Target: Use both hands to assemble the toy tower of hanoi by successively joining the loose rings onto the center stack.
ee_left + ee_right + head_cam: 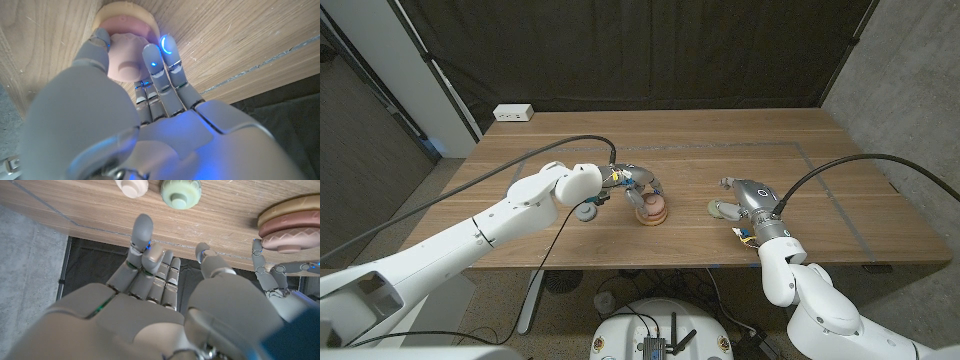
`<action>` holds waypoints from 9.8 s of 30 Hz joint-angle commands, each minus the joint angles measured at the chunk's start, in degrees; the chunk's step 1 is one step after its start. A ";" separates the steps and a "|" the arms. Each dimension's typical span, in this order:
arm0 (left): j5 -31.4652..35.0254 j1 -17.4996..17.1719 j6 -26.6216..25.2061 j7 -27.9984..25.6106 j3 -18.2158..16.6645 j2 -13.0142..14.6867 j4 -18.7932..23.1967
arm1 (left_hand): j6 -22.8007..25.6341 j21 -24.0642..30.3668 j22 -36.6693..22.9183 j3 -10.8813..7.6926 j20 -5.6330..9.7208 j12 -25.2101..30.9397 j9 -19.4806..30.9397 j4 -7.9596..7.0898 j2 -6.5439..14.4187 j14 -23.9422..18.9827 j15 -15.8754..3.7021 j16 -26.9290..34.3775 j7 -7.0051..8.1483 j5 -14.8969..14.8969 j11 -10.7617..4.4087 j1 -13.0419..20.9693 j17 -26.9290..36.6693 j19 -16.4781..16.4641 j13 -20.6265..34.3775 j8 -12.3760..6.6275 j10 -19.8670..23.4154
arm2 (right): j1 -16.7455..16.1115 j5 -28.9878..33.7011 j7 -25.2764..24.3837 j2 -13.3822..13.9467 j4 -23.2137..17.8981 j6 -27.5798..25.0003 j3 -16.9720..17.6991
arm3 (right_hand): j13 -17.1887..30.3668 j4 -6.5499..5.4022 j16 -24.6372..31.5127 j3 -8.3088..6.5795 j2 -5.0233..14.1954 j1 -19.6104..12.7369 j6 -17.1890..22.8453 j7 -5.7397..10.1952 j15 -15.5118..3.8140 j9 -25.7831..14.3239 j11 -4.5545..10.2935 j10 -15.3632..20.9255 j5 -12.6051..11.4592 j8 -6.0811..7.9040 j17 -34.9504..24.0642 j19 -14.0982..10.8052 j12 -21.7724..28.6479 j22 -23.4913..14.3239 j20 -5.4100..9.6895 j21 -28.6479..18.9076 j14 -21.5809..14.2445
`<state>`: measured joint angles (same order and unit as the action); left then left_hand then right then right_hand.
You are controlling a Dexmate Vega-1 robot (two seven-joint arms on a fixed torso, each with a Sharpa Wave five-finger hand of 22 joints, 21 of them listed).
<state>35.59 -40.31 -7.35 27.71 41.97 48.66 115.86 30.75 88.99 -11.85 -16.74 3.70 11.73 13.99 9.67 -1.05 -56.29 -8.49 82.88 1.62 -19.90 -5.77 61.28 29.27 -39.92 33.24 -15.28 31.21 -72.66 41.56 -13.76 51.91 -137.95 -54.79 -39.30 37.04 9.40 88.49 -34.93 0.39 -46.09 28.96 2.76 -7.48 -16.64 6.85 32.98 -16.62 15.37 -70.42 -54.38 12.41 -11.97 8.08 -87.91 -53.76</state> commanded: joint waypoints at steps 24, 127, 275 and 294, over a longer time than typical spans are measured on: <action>0.54 0.22 -0.66 -0.04 0.49 -0.30 -0.86 | -0.37 -0.18 -0.04 0.85 8.01 -0.72 0.20 -0.99 -0.50 0.41 -4.12 -0.12 0.03 -0.17 -2.36 -1.95 0.12 0.25 0.88 0.59 1.59 | 0.06 -0.58 -0.44 0.13 -0.04 -0.17 0.10 | 0.18 0.14 0.34 -0.06 0.68 -0.11 0.57 -0.22 -4.73 -0.18 -0.15 0.48 -0.56 -0.08 -0.18 0.11 -0.07 -0.14 4.26 -0.26 -0.09; -13.50 -37.75 -16.62 -45.53 -24.45 11.15 12.15 | -7.39 -1.19 0.55 2.00 8.03 0.57 -1.06 -0.79 -0.65 3.36 -4.10 -1.21 -1.72 -0.29 -0.19 -7.05 0.48 2.66 -1.69 1.22 -5.53 | 5.55 -3.62 2.75 -0.23 3.58 4.90 0.94 | 0.06 0.28 0.30 0.28 -0.26 0.52 -0.37 -0.31 -4.72 -1.29 -0.27 -1.27 -0.75 -0.73 -0.20 0.26 -0.91 0.29 4.24 0.01 0.29; -14.38 -51.23 -16.57 -54.30 -32.65 3.45 12.86 | -1.83 -2.14 0.86 0.71 8.03 0.91 -1.14 -0.85 0.83 2.07 -4.09 -1.44 -1.53 -0.60 -0.85 -10.46 0.74 1.03 -0.69 1.01 -0.06 | 24.87 20.54 52.29 -4.47 11.92 -8.75 -16.17 | -3.98 -0.57 -2.22 1.89 -4.97 2.75 -10.93 -2.80 -4.64 0.35 -2.65 -11.74 1.49 -3.15 0.58 5.84 -1.00 0.99 4.17 2.06 7.91; -15.34 -50.38 -15.96 -53.80 -31.99 4.13 11.98 | -1.65 -2.23 0.87 0.48 8.01 0.82 -1.09 -0.83 0.96 2.18 -4.09 -1.63 -1.47 -0.58 -0.77 -10.76 0.67 0.98 -0.47 1.16 0.10 | 22.68 23.07 53.72 -6.19 13.43 -7.33 -14.80 | -4.26 -0.24 -1.46 1.81 -4.20 2.22 -9.26 -2.39 -4.71 0.45 -1.82 -9.07 1.51 -2.26 0.30 5.54 -0.09 0.99 4.20 1.95 7.25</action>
<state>20.73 -91.06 -23.55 -26.32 9.68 52.39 128.25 28.45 86.77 -10.94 -15.74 3.68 12.35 12.81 8.94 -0.22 -53.64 -7.47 81.37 0.10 -19.95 -6.75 50.90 29.90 -38.31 32.54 -14.19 30.82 -48.58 63.50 39.47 46.62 -125.26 -62.95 -55.07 32.43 8.87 86.47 -33.25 -4.42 -43.68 18.66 0.22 -5.33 -16.23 4.74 22.49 -15.25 12.60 -69.79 -48.33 11.51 -10.81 6.13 -85.81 -45.86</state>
